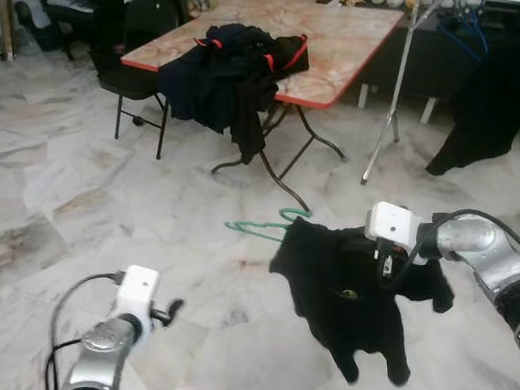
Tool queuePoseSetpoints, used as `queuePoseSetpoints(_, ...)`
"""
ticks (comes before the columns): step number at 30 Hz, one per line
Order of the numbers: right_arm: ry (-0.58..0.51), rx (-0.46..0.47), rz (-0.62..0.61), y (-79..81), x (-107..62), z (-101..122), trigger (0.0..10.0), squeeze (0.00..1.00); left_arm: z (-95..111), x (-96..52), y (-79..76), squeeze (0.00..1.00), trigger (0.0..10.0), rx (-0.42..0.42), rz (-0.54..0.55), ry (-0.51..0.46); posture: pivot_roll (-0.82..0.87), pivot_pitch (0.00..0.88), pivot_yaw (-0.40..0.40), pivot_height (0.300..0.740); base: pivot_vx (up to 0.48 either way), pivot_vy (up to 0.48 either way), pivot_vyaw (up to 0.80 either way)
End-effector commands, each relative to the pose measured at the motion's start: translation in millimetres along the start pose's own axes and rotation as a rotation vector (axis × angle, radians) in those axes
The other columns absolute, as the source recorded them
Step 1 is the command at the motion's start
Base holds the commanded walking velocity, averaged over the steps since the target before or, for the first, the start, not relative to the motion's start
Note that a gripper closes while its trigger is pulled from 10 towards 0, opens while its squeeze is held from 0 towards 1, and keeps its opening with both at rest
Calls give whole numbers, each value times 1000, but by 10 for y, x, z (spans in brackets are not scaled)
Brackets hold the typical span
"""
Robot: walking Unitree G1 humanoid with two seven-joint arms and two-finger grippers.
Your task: Hang hanger
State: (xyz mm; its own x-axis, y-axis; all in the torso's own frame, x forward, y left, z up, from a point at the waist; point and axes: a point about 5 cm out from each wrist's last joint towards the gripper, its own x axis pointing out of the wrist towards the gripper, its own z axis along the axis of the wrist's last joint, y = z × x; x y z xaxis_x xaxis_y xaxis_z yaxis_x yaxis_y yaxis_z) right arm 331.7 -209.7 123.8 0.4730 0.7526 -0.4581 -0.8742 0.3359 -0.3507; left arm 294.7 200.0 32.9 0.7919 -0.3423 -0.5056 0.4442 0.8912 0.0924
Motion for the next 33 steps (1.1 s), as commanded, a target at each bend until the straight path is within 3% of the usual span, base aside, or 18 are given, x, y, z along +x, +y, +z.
queuePoseSetpoints(1,-76,-28,-15,-99,-39,162,10000,0,44,-13,-18,0,10000,8,-55,-18,-141,0,11,740,0,0,0)
queuePoseSetpoints(9,-157,25,131,-60,-93,253,10000,0,143,-17,-130,0,10000,-8,-177,-73,-140,0,8,740,0,0,0)
queuePoseSetpoints(19,-252,47,231,-21,-89,375,10000,0,203,12,-149,0,10000,-20,-171,-102,-141,0,5,740,0,0,0)
queuePoseSetpoints(20,-268,47,253,0,-61,404,10000,0,258,26,-140,1000,10000,-57,-149,-133,-137,0,3,740,0,0,0)
queuePoseSetpoints(33,-322,45,299,89,86,531,10000,0,322,61,-263,1000,10000,-80,-221,-160,-136,0,3,740,0,0,0)
